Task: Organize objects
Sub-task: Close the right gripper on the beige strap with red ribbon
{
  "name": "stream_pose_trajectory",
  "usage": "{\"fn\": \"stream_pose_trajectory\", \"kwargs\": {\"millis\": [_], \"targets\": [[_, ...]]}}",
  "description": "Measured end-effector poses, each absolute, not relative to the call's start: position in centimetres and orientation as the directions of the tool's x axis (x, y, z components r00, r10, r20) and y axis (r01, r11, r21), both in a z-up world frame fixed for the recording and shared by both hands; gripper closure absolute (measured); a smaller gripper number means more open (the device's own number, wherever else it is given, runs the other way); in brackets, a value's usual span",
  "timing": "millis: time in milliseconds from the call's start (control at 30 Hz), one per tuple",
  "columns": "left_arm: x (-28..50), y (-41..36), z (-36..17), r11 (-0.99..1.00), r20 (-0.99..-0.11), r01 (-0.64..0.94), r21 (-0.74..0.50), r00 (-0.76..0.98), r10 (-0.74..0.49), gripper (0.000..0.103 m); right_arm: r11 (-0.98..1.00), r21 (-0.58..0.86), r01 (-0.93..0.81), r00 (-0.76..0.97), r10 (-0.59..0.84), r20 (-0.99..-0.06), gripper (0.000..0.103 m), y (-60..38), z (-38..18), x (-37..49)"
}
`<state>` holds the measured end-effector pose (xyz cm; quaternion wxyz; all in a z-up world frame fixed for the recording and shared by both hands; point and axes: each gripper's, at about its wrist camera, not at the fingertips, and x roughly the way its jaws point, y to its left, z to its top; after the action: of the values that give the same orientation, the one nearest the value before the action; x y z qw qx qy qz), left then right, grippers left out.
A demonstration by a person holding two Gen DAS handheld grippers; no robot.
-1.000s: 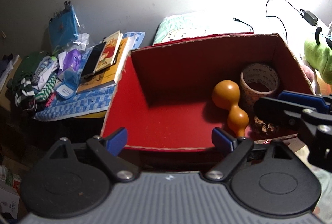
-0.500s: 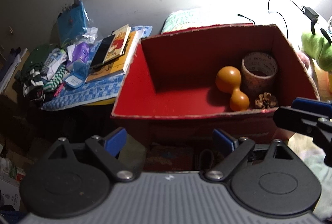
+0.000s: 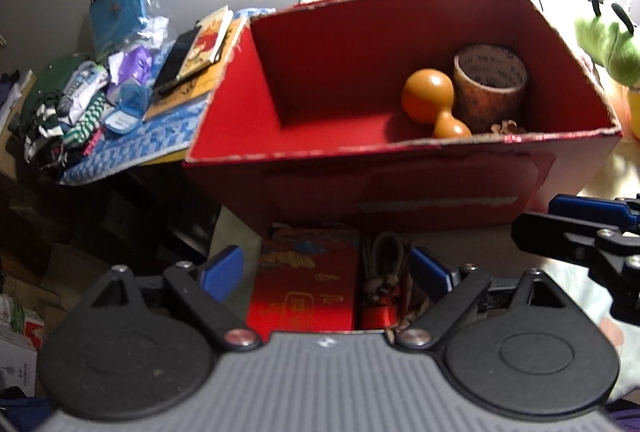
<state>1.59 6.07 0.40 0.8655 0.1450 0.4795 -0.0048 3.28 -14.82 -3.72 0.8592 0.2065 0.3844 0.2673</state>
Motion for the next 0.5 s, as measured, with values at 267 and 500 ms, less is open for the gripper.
{"fn": "stream_pose_trajectory", "kwargs": {"millis": [267, 500], "targets": [[0.5, 8.1, -0.8, 0.972, -0.864, 0.198, 0.124, 0.504, 0.007, 0.012, 0.736, 0.640, -0.221, 0.491, 0.651, -0.579, 0.053, -15.1, -5.6, 3.0], [-1.1, 9.2, -1.7, 0.961, -0.869, 0.275, 0.011, 0.478, -0.127, 0.023, 0.695, 0.699, -0.170, 0.430, 0.690, -0.582, 0.054, -15.1, -7.5, 3.1]]}}
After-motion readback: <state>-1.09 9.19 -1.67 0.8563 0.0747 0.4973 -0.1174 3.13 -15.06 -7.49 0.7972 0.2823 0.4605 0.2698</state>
